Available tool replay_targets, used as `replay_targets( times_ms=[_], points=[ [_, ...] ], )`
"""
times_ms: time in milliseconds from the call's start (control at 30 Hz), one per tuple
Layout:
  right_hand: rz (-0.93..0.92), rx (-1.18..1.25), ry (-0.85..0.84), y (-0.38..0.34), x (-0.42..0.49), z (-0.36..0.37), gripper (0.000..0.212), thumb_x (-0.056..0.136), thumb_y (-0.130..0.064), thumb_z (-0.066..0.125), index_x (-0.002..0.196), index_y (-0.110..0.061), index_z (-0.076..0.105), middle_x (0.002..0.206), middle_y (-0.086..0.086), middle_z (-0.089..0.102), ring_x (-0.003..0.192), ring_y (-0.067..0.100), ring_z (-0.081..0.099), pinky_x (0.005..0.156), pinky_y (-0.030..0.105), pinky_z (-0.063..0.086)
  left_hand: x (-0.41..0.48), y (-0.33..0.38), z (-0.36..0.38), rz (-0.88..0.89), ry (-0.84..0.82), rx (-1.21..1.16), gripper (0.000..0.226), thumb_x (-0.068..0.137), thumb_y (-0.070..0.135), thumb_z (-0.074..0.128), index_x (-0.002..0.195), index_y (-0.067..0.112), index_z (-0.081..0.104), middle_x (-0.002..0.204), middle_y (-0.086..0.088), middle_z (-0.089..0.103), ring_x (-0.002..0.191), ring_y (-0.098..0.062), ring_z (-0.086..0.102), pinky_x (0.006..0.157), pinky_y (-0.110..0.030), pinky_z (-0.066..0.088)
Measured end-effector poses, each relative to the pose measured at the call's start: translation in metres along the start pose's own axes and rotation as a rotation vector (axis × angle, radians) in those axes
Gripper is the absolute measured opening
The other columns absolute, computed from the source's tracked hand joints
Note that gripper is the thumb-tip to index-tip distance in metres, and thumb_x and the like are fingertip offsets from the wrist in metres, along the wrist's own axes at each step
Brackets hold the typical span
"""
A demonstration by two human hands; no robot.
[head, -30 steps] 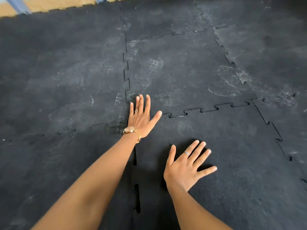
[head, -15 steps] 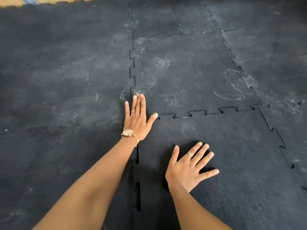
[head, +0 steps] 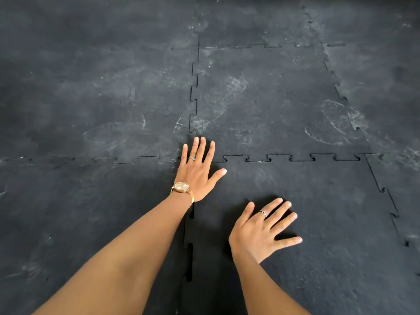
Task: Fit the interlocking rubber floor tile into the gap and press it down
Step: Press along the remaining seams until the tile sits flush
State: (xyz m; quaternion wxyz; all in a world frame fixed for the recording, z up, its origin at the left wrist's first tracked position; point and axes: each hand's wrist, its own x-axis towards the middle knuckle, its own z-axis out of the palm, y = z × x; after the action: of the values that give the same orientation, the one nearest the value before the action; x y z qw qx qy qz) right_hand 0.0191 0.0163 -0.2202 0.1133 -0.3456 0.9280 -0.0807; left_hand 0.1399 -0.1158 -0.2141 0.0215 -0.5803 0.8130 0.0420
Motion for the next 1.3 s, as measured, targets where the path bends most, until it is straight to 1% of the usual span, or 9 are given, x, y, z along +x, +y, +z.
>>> replay_targets(
  times_ms=[167, 300, 433, 533, 700, 800, 900, 1067, 1300],
  points=[
    [-0.017, 0.027, -0.004, 0.002, 0.000, -0.004, 0.069, 0.102, -0.047, 0.023, 0.155, -0.009, 0.003, 0.164, 0.013, 0.006, 0.151, 0.033, -0.004, 0.111, 0.072, -0.004, -0.002, 0.006, -0.019, -0.021, -0.100, 0.003, 0.077, 0.098, 0.059, 0.013, 0.154, 0.011, -0.010, 0.162, -0.014, -0.013, 0.148, -0.027, -0.018, 0.120, -0.047, -0.011],
    [-0.041, 0.040, 0.016, 0.002, 0.002, 0.000, 0.063, 0.102, -0.041, 0.026, 0.155, -0.011, 0.012, 0.165, 0.012, 0.006, 0.151, 0.033, -0.004, 0.111, 0.071, -0.007, -0.042, 0.014, -0.022, 0.044, 0.228, -0.021, 0.069, 0.100, 0.046, 0.017, 0.154, 0.008, -0.002, 0.159, -0.011, -0.014, 0.150, -0.030, -0.007, 0.122, -0.047, -0.004],
    [-0.065, 0.076, 0.024, 0.010, 0.001, 0.001, 0.058, 0.101, -0.033, 0.032, 0.154, -0.012, 0.022, 0.164, 0.011, 0.011, 0.151, 0.033, -0.001, 0.110, 0.070, -0.009, -0.066, 0.012, 0.013, -0.123, 0.058, -0.045, 0.074, 0.097, 0.056, 0.008, 0.155, 0.011, -0.003, 0.163, -0.012, -0.001, 0.151, -0.028, -0.004, 0.122, -0.052, 0.001],
    [-0.056, 0.072, -0.006, 0.007, -0.001, -0.001, 0.058, 0.102, -0.033, 0.033, 0.154, -0.011, 0.021, 0.164, 0.012, 0.011, 0.151, 0.034, -0.001, 0.110, 0.074, -0.005, -0.064, 0.015, 0.010, -0.129, 0.028, -0.014, 0.075, 0.096, 0.057, 0.009, 0.156, 0.012, 0.003, 0.163, -0.013, 0.003, 0.151, -0.029, -0.003, 0.121, -0.054, 0.002],
    [-0.237, 0.005, -0.059, 0.036, 0.001, -0.012, 0.065, 0.101, -0.051, 0.028, 0.156, -0.020, 0.011, 0.165, 0.007, 0.007, 0.151, 0.028, 0.002, 0.111, 0.067, 0.005, -0.069, 0.016, -0.001, -0.138, -0.009, -0.018, 0.074, 0.097, 0.058, 0.010, 0.156, 0.012, 0.008, 0.163, -0.014, 0.006, 0.151, -0.029, 0.001, 0.119, -0.057, 0.006],
    [-0.373, -0.014, -0.021, 0.062, 0.006, -0.015, 0.064, 0.098, -0.053, 0.025, 0.154, -0.022, 0.025, 0.163, 0.006, 0.019, 0.148, 0.028, 0.017, 0.106, 0.058, 0.013, -0.079, 0.031, -0.021, -0.081, 0.158, -0.044, 0.072, 0.100, 0.054, 0.011, 0.154, 0.007, 0.013, 0.162, -0.015, 0.008, 0.151, -0.028, 0.007, 0.119, -0.055, 0.015],
    [-0.367, -0.016, 0.032, 0.060, 0.008, -0.011, 0.063, 0.098, -0.050, 0.024, 0.153, -0.021, 0.029, 0.162, 0.007, 0.022, 0.148, 0.028, 0.019, 0.105, 0.056, 0.012, -0.089, 0.049, -0.021, 0.032, 0.276, -0.145, 0.068, 0.101, 0.051, 0.016, 0.155, 0.010, 0.010, 0.160, -0.010, -0.005, 0.151, -0.028, -0.002, 0.122, -0.052, 0.003],
    [-0.371, -0.018, 0.043, 0.063, 0.009, -0.007, 0.057, 0.101, -0.044, 0.025, 0.153, -0.020, 0.028, 0.162, 0.008, 0.021, 0.148, 0.028, 0.016, 0.107, 0.058, 0.011, -0.086, 0.045, 0.018, 0.051, 0.086, -0.105, 0.070, 0.100, 0.053, 0.021, 0.156, 0.012, 0.005, 0.163, -0.015, 0.000, 0.150, -0.030, -0.005, 0.122, -0.051, 0.004],
    [-0.373, 0.016, 0.021, 0.058, 0.008, -0.013, 0.058, 0.100, -0.043, 0.025, 0.152, -0.018, 0.031, 0.161, 0.009, 0.024, 0.148, 0.029, 0.017, 0.108, 0.061, 0.013, -0.089, 0.043, 0.004, 0.111, 0.059, -0.289, 0.069, 0.100, 0.048, 0.022, 0.153, 0.014, -0.005, 0.163, -0.008, -0.006, 0.149, -0.021, -0.016, 0.123, -0.045, 0.002]
  ],
)
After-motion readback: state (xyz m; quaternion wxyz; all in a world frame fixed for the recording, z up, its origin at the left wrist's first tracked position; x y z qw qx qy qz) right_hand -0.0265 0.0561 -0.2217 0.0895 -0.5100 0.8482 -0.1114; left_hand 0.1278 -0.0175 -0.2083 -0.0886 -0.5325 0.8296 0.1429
